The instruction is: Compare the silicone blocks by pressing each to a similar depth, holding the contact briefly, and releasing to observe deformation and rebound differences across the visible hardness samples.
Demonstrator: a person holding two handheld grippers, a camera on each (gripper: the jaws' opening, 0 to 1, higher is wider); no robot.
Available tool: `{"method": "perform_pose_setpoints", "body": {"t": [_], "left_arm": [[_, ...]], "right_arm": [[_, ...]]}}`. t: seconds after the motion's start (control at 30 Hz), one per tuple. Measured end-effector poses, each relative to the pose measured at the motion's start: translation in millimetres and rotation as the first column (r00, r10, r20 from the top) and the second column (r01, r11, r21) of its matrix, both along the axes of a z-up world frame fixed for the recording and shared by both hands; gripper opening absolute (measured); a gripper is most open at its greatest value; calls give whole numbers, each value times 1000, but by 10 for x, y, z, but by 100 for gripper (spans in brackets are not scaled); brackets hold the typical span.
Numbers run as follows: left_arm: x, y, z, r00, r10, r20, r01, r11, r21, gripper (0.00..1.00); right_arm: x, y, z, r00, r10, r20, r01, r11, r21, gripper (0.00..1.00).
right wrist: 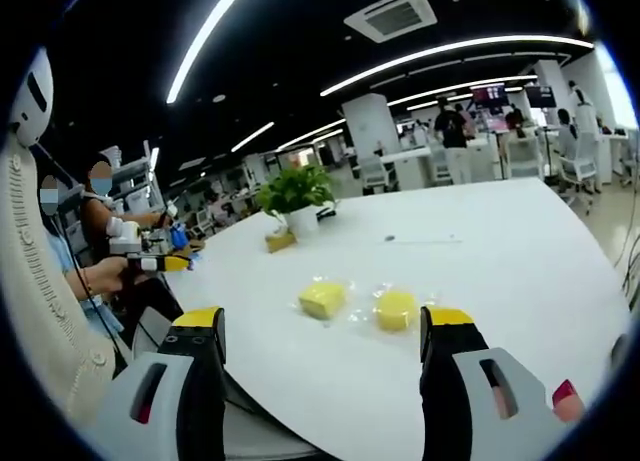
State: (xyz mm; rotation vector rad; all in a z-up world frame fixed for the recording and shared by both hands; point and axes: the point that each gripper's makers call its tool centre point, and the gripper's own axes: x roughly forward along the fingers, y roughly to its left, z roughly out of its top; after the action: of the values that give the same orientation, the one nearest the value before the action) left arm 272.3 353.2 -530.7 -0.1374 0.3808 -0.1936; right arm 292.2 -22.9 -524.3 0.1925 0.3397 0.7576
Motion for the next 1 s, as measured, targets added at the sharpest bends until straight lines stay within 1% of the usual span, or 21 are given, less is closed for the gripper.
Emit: {"method": "perform_pose_setpoints", "body": {"t": [0.37,1.0], "left_arm": [[-13,-46,-29,1000,-24,-16,24,1000,6,57],[-15,-82,-12,999,-39,-18,39,999,0,57]], "right_arm": [[3,19,-9,1000,3,-3,-3,1000,-3,74],[8,49,10,1000,18,-4,-18,1000,-15,73]]}}
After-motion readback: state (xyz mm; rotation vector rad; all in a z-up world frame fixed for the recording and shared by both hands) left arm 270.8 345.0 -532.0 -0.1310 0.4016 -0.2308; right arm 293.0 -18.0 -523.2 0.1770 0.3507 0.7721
